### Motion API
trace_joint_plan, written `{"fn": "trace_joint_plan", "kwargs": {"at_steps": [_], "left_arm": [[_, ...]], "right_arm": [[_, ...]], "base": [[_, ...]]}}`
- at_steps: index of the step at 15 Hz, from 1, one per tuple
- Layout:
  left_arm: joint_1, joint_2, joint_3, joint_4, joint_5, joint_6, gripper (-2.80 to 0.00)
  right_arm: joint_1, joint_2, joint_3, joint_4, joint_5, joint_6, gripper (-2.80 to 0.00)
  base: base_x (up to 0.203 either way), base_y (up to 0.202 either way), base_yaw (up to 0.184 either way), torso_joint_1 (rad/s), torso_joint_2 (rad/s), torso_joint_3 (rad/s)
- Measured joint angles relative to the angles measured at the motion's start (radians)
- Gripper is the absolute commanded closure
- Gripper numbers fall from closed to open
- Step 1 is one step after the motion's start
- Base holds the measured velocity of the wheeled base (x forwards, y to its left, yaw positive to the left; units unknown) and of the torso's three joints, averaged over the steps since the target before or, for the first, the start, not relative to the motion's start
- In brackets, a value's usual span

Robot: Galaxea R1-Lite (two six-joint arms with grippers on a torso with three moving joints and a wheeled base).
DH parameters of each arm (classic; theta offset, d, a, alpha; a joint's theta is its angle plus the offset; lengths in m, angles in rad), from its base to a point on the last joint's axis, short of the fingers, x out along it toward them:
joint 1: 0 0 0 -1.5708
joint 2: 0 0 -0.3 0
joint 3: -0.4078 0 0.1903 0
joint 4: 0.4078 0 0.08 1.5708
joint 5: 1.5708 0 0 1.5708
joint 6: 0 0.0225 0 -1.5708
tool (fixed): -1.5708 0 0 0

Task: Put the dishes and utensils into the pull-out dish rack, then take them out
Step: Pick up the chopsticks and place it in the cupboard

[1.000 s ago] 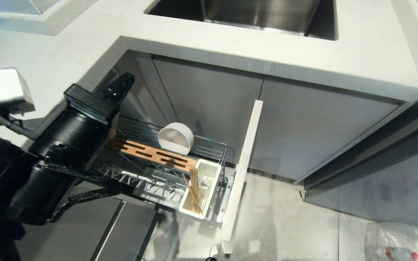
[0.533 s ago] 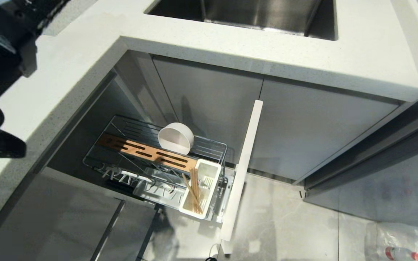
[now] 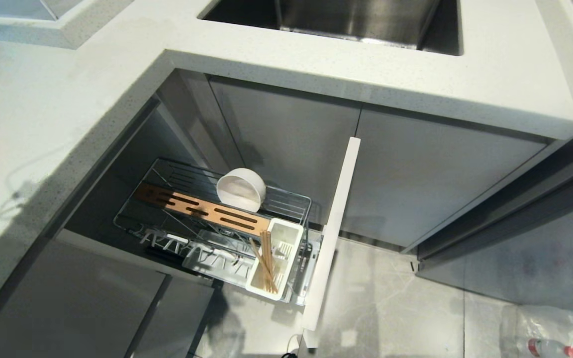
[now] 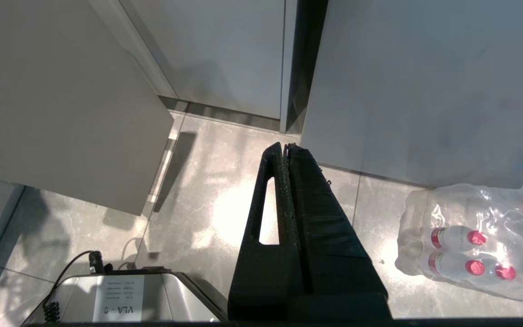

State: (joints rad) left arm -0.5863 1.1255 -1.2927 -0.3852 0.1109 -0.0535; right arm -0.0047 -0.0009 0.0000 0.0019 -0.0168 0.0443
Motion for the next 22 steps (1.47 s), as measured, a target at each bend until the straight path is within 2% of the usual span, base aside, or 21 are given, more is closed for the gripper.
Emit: {"fn": "trace_joint_plan", "kwargs": {"at_steps": [2,5,7,9,10,12,13,15,18,20,22], "left_arm": [[-0.025,0.002,-0.08,0.122,0.041,0.086,0.0],[-0.021,0.02,-0.153,0.146,0.082,0.229,0.0],[0.056,0.044,-0.206,0.151,0.094,0.27,0.0],[0.179,0.08,-0.274,0.174,0.11,0.281,0.0],[0.237,0.096,-0.313,0.214,0.141,0.288,0.0],[0.334,0.12,-0.383,0.348,0.255,0.291,0.0],[0.374,0.127,-0.405,0.402,0.291,0.281,0.0],[0.463,0.141,-0.417,0.449,0.322,0.245,0.0],[0.57,0.192,-0.423,0.458,0.386,0.135,0.0],[0.608,0.23,-0.425,0.462,0.483,0.002,0.0],[0.665,0.256,-0.422,0.487,0.531,-0.129,0.0]], "right_arm": [[0.0,0.0,0.0,0.0,0.0,0.0,0.0],[0.0,0.0,0.0,0.0,0.0,0.0,0.0],[0.0,0.0,0.0,0.0,0.0,0.0,0.0],[0.001,0.0,0.0,0.0,0.0,0.0,0.0],[0.001,0.0,0.0,0.0,0.0,0.0,0.0],[0.0,0.0,0.0,0.0,0.0,0.0,0.0],[0.0,0.0,0.0,0.0,0.0,0.0,0.0],[0.0,0.0,0.0,0.0,0.0,0.0,0.0],[0.0,0.0,0.0,0.0,0.0,0.0,0.0],[0.0,0.0,0.0,0.0,0.0,0.0,0.0],[0.0,0.0,0.0,0.0,0.0,0.0,0.0]], "base": [[0.0,0.0,0.0,0.0,0.0,0.0],[0.0,0.0,0.0,0.0,0.0,0.0],[0.0,0.0,0.0,0.0,0.0,0.0],[0.0,0.0,0.0,0.0,0.0,0.0],[0.0,0.0,0.0,0.0,0.0,0.0],[0.0,0.0,0.0,0.0,0.0,0.0],[0.0,0.0,0.0,0.0,0.0,0.0],[0.0,0.0,0.0,0.0,0.0,0.0],[0.0,0.0,0.0,0.0,0.0,0.0],[0.0,0.0,0.0,0.0,0.0,0.0],[0.0,0.0,0.0,0.0,0.0,0.0]]}}
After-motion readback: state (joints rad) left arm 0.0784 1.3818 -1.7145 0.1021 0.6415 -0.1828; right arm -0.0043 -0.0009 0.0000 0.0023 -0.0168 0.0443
